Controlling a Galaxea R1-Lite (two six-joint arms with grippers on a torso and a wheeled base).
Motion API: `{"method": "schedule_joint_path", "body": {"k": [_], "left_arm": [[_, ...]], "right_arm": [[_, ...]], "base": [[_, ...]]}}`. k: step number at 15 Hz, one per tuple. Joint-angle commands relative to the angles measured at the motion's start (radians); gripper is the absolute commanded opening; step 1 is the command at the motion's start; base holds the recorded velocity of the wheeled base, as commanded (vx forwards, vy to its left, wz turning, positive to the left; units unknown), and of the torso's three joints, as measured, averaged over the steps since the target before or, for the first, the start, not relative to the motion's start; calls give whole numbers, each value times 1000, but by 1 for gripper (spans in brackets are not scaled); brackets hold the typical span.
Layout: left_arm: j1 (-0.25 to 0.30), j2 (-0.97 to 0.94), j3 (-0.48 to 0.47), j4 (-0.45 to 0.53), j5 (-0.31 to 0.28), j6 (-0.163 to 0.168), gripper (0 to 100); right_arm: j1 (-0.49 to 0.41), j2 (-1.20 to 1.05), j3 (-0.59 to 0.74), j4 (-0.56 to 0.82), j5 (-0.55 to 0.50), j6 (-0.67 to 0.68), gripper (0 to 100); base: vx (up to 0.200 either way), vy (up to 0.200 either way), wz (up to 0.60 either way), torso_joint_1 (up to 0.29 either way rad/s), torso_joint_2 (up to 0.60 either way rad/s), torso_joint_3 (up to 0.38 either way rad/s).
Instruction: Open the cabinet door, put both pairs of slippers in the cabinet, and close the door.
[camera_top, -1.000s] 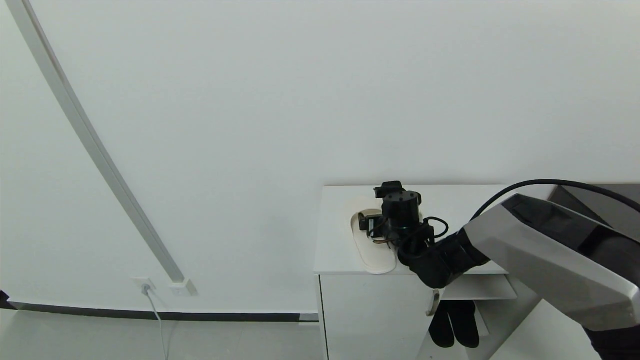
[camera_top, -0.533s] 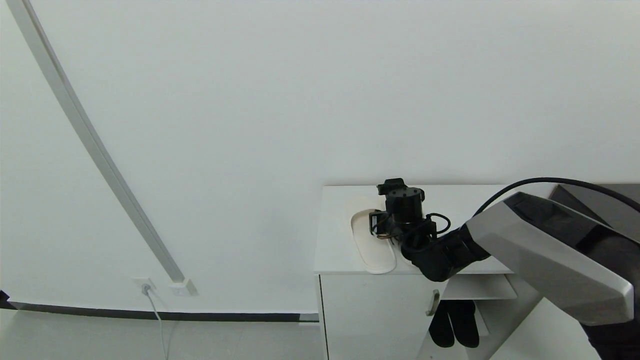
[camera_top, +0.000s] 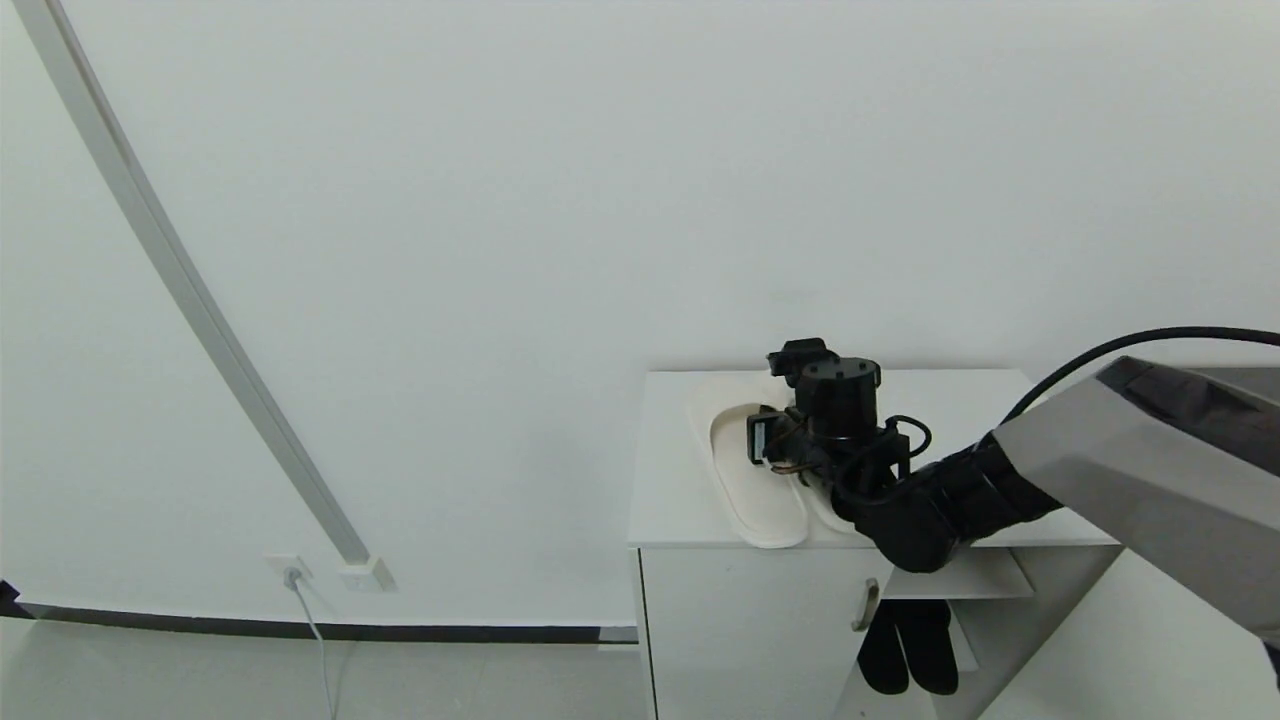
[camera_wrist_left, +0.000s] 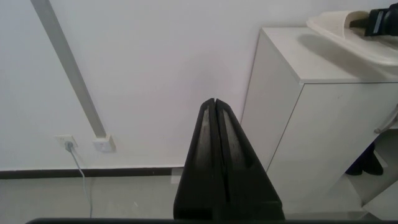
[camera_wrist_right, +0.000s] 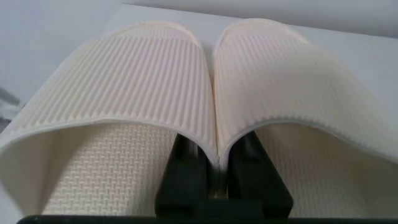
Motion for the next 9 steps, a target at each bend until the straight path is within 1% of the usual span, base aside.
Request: {"method": "schedule_joint_path", "body": {"k": [1, 3, 5, 7, 9], "left_arm": [[0, 1, 0, 0, 0, -1, 0], [0, 1, 0, 0, 0, -1, 0], [0, 1, 0, 0, 0, -1, 0], [0, 1, 0, 0, 0, -1, 0], [0, 1, 0, 0, 0, -1, 0]], "right_arm": [[41, -189, 158, -13, 52, -1, 0], [81, -340, 320, -29, 135, -6, 0], [110, -459, 426, -29, 189, -29, 0], [130, -538, 491, -27, 187, -57, 0], [138, -585, 524, -24, 187, -69, 0]], "base": [[0, 0, 0, 0, 0, 0], [0, 0, 0, 0, 0, 0], [0, 0, 0, 0, 0, 0], [0, 0, 0, 0, 0, 0], [0, 0, 0, 0, 0, 0]]}}
